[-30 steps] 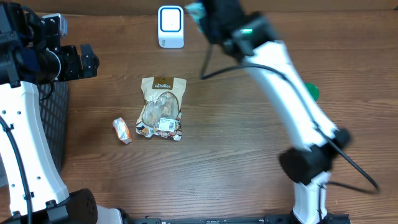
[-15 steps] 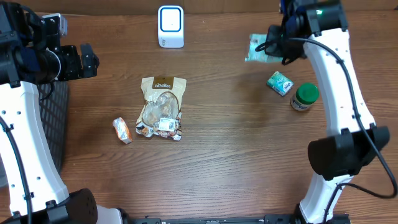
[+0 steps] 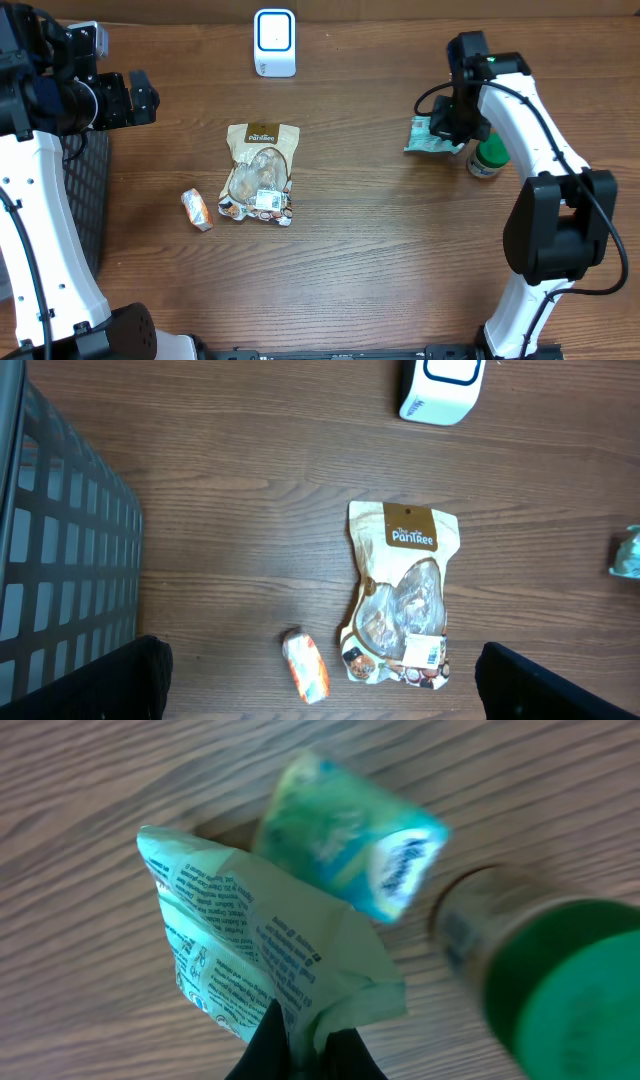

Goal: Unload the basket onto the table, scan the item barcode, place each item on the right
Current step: 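Carry the packet right and set it down beside the tissue pack, then move the right gripper left over the PanTree snack bag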

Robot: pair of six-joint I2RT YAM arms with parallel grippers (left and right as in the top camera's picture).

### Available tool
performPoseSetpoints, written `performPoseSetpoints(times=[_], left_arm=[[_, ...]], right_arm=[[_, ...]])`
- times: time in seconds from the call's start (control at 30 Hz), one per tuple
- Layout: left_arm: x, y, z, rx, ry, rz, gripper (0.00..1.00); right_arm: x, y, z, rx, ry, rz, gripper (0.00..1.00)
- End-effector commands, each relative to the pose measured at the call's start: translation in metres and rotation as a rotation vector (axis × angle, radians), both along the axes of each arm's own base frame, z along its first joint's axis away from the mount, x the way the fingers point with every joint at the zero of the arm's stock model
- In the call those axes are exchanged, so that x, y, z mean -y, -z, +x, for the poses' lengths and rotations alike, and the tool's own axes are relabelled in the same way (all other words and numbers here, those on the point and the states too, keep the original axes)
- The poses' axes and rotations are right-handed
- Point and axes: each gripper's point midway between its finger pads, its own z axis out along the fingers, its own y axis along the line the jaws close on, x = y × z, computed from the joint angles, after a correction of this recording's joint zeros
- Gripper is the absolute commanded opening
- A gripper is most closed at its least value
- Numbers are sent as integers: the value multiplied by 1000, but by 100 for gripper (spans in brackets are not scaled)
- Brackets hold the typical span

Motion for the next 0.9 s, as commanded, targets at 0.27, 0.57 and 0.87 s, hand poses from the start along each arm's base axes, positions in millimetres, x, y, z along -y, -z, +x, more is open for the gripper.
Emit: performPoseSetpoints(times=[0.27,0.57,0.87], left_arm=[[2,-3,2,12,23,9,99],[2,-3,2,12,23,9,100],[2,-3,2,12,23,9,100]], right_arm=[[-7,-58,19,89,-71,100,67],[-136,-96,4,110,-347,500,67],[-286,-47,-34,110,-487,585,66]])
